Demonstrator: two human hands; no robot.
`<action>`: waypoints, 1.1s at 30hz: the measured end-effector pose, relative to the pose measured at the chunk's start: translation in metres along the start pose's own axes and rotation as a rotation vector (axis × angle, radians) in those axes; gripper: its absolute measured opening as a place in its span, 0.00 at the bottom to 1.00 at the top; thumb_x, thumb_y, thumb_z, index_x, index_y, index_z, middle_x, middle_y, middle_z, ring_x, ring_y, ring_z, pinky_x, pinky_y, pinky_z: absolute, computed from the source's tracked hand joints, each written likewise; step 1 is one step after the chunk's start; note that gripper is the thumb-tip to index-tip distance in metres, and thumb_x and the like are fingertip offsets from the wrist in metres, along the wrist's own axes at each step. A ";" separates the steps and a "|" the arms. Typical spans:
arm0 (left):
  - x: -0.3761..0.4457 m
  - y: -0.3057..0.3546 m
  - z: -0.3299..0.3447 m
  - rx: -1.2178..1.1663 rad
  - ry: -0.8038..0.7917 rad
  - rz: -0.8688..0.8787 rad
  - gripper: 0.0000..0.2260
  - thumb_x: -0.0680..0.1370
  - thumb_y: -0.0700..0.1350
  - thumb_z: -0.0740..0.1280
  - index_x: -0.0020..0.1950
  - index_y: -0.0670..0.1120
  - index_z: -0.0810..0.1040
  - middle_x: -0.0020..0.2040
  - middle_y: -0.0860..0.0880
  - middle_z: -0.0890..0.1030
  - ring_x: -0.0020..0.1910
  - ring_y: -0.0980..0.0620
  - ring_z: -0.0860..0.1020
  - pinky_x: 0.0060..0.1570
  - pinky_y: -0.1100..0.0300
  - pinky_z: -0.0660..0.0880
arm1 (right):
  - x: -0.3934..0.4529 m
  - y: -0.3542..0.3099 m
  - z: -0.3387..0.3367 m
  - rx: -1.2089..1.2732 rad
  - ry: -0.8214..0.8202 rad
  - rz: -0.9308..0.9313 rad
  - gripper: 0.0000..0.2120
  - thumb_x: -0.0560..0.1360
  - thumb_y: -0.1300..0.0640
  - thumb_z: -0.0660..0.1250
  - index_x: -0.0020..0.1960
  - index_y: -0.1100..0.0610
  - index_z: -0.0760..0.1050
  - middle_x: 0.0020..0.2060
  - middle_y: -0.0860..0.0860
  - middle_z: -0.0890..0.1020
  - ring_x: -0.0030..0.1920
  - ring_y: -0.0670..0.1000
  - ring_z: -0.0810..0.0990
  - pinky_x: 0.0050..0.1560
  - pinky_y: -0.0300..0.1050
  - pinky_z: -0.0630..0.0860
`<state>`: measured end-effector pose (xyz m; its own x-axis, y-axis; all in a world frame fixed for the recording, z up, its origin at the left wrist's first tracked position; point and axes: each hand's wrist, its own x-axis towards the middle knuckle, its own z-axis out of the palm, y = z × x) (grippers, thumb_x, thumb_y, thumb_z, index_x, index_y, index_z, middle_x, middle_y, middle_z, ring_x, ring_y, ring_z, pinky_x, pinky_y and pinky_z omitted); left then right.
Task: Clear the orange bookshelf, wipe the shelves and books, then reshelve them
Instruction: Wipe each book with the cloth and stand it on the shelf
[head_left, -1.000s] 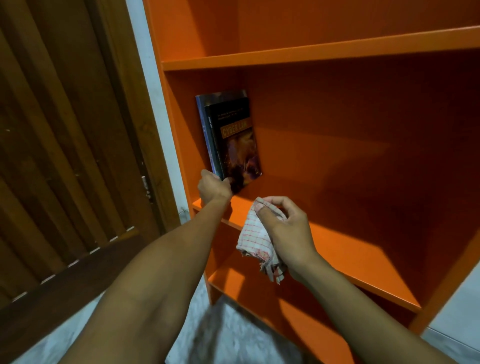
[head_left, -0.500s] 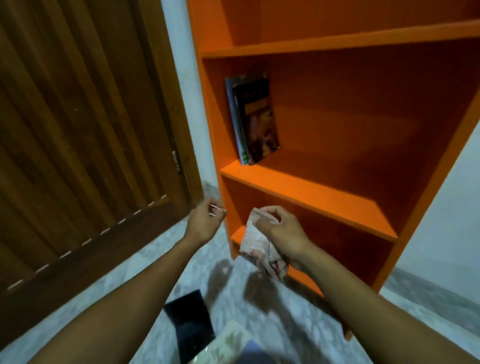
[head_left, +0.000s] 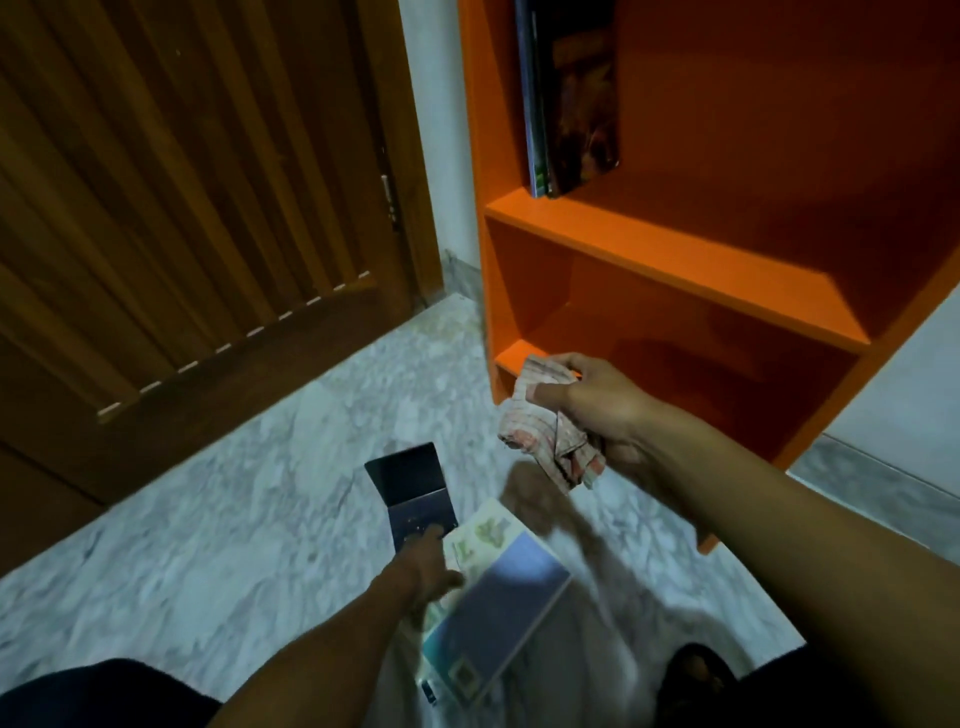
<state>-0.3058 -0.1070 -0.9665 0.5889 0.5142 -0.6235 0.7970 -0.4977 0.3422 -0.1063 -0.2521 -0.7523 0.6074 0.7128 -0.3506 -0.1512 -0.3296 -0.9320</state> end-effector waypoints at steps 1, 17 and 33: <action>0.007 -0.008 0.012 0.040 0.016 -0.007 0.35 0.71 0.58 0.72 0.74 0.50 0.65 0.73 0.44 0.70 0.68 0.40 0.71 0.61 0.53 0.72 | 0.001 0.002 0.001 -0.007 0.012 -0.001 0.25 0.68 0.56 0.76 0.63 0.54 0.73 0.60 0.63 0.79 0.56 0.67 0.80 0.55 0.70 0.78; 0.018 -0.022 0.051 0.113 0.201 -0.113 0.41 0.66 0.56 0.78 0.73 0.50 0.63 0.68 0.46 0.68 0.66 0.44 0.68 0.62 0.45 0.69 | 0.022 0.018 0.013 -0.089 -0.028 0.074 0.21 0.74 0.59 0.73 0.65 0.54 0.72 0.56 0.65 0.80 0.45 0.63 0.78 0.46 0.71 0.78; -0.006 0.024 -0.037 -0.379 0.245 0.281 0.10 0.81 0.41 0.64 0.40 0.48 0.69 0.37 0.51 0.74 0.37 0.52 0.73 0.37 0.58 0.67 | 0.005 0.003 -0.011 -0.043 0.115 0.069 0.13 0.78 0.66 0.67 0.63 0.62 0.73 0.44 0.62 0.82 0.31 0.53 0.81 0.29 0.40 0.77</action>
<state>-0.2850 -0.0967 -0.9287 0.7646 0.5680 -0.3044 0.5700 -0.3758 0.7306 -0.0950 -0.2564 -0.7553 0.6822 0.6131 -0.3985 -0.1637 -0.4032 -0.9004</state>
